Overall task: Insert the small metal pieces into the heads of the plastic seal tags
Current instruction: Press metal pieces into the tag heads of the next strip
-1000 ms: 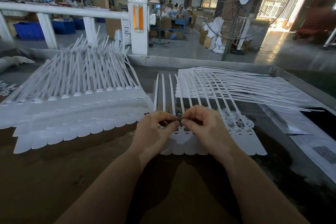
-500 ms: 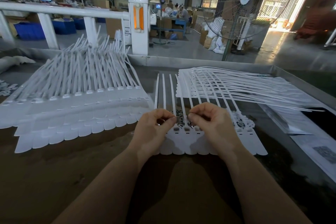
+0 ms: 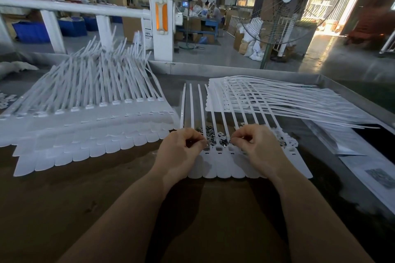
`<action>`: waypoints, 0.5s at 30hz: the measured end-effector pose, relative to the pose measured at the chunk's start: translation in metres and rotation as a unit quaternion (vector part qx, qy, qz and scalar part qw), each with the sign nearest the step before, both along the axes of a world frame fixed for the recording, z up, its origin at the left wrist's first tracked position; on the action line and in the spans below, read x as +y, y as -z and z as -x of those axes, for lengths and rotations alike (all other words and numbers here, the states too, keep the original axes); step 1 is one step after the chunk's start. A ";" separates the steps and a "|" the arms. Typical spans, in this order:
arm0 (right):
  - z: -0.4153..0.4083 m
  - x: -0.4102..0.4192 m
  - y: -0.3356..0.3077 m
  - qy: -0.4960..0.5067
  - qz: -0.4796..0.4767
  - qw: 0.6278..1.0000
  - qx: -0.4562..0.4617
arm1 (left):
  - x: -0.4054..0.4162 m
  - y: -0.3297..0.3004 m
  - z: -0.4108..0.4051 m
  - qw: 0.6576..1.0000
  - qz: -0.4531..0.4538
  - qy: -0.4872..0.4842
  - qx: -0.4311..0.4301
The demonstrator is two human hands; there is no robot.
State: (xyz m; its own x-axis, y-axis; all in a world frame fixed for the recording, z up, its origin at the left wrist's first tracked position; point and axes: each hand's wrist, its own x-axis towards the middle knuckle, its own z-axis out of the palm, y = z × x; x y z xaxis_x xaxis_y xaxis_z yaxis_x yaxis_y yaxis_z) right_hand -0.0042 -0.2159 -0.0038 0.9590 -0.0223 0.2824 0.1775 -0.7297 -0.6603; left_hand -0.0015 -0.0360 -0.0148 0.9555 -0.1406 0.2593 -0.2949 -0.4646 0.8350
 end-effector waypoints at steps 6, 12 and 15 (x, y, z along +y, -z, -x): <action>0.000 0.000 -0.002 0.001 0.052 0.998 0.019 | 0.000 0.001 0.000 1.000 -0.021 0.015 0.001; 0.000 -0.001 -0.002 -0.010 0.073 0.996 0.044 | 0.001 0.005 -0.003 0.998 -0.059 0.008 -0.010; 0.001 -0.002 -0.002 -0.017 0.074 0.995 0.056 | 0.002 0.006 -0.003 0.998 -0.063 0.010 -0.013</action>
